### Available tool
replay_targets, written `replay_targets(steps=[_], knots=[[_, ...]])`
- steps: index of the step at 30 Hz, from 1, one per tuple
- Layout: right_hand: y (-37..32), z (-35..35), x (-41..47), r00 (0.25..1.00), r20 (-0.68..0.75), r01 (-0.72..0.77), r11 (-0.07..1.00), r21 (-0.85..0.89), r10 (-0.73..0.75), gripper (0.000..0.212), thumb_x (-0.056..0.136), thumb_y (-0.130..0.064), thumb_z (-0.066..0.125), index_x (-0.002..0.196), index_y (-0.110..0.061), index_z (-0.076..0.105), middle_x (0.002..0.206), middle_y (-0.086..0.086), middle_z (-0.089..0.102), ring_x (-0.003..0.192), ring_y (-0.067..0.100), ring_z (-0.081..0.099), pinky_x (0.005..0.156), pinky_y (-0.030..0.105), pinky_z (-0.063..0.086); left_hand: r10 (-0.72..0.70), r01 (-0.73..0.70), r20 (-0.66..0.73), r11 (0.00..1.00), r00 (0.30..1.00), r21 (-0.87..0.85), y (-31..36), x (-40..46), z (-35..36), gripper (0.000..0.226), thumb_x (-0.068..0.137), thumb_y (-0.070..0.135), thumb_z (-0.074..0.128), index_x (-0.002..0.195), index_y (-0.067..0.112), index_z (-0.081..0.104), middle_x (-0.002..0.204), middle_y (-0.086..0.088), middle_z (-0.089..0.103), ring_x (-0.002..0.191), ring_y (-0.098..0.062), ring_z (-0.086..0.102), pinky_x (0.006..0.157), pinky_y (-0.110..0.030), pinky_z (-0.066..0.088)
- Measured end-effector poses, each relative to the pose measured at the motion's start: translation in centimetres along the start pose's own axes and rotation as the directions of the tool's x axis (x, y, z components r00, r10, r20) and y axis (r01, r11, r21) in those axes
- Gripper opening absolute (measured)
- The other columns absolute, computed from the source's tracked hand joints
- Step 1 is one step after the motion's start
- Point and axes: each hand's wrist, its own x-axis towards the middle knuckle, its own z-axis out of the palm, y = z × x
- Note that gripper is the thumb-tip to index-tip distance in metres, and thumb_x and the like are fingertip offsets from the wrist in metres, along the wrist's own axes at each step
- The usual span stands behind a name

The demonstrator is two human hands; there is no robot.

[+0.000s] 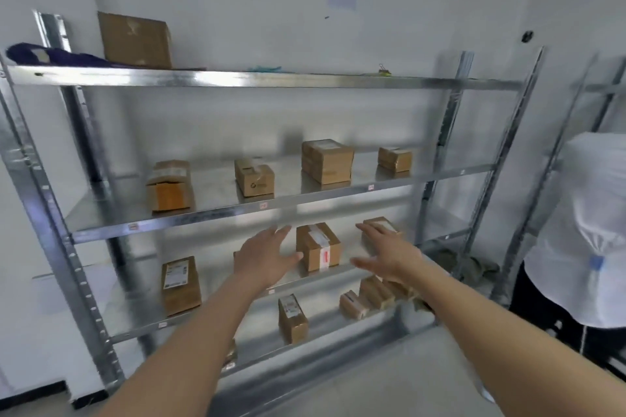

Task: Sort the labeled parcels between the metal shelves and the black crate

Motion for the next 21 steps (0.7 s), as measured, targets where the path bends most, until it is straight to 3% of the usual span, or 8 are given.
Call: replay_targets(steps=[12,21], knots=[[21.4,-6.7,1.4,0.999,0.033,-0.002,0.993,-0.121,0.006,0.088,0.091,-0.063,0.063,0.161,-0.041,0.016,0.170,-0.006,0.017,0.154,0.020,0.024,0.121,0.045,0.034,0.021,-0.021,0.001,0.999,1.000,-0.043,17.6,7.0,8.1,0.072,0.090,0.064,0.053,0.153,0.036,0.031,0.160,0.005,0.032,0.143,-0.022,0.036,0.112,-0.040,0.038],[28.8,-4.9,8.3,0.996,0.075,0.045,0.995,-0.094,-0.038,0.086,0.091,-0.061,0.064,0.161,-0.042,0.018,0.170,-0.006,0.019,0.153,0.023,0.028,0.120,0.047,0.034,-0.016,0.017,0.064,1.000,0.998,-0.008,21.4,13.0,14.2,0.071,0.094,0.059,0.050,0.155,0.034,0.025,0.163,0.001,0.023,0.147,-0.023,0.029,0.115,-0.038,0.030]])
